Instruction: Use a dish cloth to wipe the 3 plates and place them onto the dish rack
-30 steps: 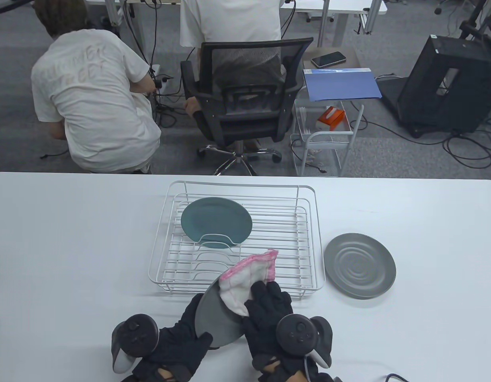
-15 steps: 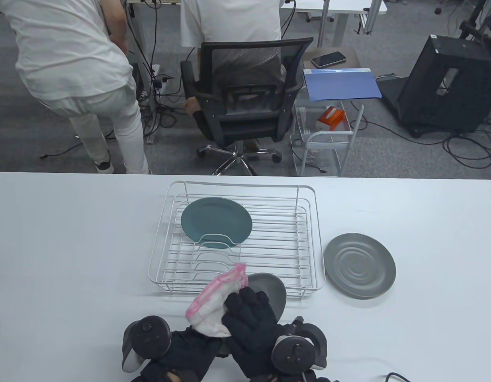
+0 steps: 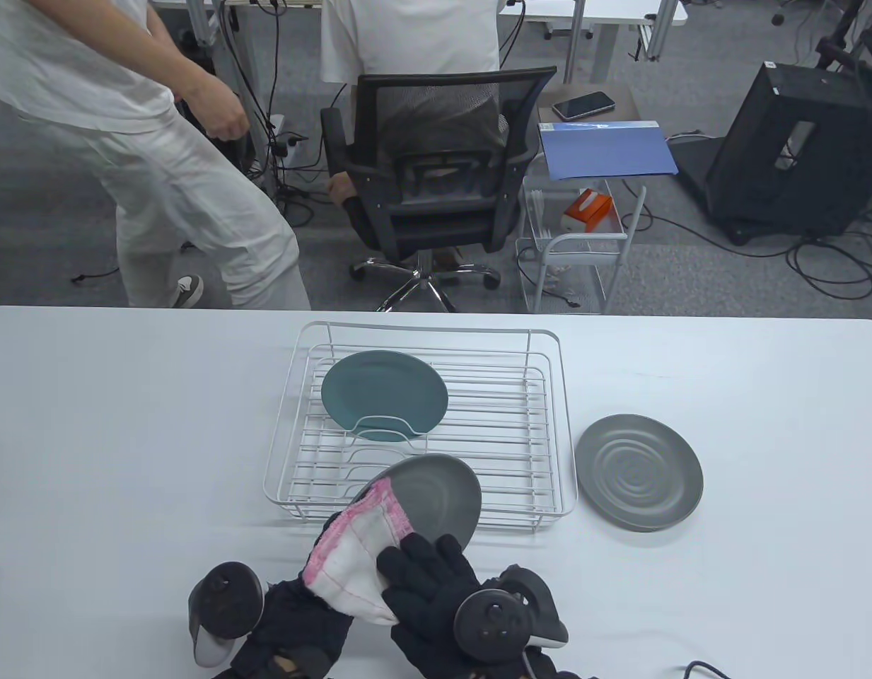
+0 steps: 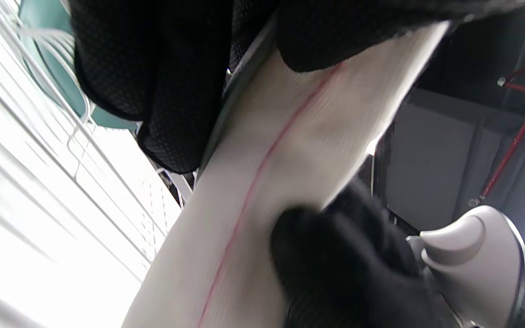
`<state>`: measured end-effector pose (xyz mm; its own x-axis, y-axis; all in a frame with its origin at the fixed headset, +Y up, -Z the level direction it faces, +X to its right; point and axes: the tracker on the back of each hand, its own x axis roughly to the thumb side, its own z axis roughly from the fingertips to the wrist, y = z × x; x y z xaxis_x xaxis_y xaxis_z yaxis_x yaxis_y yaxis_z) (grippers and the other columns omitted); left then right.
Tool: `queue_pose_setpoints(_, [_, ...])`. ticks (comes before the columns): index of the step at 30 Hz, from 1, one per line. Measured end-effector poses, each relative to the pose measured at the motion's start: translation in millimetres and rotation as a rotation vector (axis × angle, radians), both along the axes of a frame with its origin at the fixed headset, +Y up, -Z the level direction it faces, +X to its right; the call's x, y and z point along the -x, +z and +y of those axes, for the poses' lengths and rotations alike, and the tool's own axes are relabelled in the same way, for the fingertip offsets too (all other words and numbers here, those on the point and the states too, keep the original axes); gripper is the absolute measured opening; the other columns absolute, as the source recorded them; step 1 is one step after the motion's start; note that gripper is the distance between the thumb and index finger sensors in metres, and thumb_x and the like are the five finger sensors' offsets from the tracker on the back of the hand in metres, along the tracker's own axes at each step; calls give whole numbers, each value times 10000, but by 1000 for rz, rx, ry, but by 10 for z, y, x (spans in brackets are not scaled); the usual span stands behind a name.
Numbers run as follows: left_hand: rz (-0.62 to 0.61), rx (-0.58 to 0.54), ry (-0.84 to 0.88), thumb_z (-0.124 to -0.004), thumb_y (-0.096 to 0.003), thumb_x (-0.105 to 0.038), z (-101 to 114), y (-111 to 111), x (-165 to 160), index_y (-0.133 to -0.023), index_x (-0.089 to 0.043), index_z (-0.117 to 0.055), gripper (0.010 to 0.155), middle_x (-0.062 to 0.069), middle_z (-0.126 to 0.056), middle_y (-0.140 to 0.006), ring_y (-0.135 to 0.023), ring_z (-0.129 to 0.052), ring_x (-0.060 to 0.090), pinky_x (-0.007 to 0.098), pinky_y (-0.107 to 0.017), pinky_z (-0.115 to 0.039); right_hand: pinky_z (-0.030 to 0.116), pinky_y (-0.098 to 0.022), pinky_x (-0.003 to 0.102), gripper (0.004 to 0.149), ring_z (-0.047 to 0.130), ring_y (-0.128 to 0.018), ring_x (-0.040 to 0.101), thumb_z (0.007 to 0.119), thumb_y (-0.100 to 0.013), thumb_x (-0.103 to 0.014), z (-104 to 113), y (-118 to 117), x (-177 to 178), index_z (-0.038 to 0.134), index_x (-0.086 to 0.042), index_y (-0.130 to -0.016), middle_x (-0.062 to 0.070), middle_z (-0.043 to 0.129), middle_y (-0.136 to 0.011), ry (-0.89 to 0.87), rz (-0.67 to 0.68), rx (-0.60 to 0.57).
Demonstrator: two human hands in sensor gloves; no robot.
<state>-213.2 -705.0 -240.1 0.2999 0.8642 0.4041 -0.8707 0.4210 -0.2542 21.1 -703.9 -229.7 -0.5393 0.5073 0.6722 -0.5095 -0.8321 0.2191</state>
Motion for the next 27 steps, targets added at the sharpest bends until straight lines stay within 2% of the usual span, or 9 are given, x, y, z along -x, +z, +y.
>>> queue_pose_setpoints(6, [67,-5,48,-711,-555,-285,24,-1,93,-1078,-268,-244,701,88,-614,-1117,-660,-1078,392,546,-560,-818,194,-624,602,485,260,-934,321,746,-482,-372,-47,-83,-51,733,-49,-843,51,396,-1036,81,-113,-21])
queue_pose_setpoints(14, [35,27,-17,-728,-543,-279,-14,-11,4,-1076,-223,-284,697,135,-646,-1078,-620,-1093,402,550,-529,-832,198,-623,597,478,301,-928,338,755,-479,-377,-64,-162,-195,755,-39,-817,75,432,-1026,103,-270,-23])
queue_pose_setpoints(21, [-80,81,-71,-737,-543,-288,-80,-25,-146,-1071,-178,-264,718,164,-643,-1065,-587,-1113,382,532,-509,-853,200,-618,595,484,268,-912,342,758,-477,-367,-23,-233,-406,746,-27,-821,81,412,-1020,8,-430,-58])
queue_pose_setpoints(27, [-102,124,-59,-733,-552,-295,-137,-60,-166,-1079,-218,-269,706,112,-654,-1082,-605,-1111,351,517,-527,-849,218,-622,599,486,297,-916,366,754,-477,-373,109,-189,-555,744,-32,-822,97,437,-1023,-189,-446,-96])
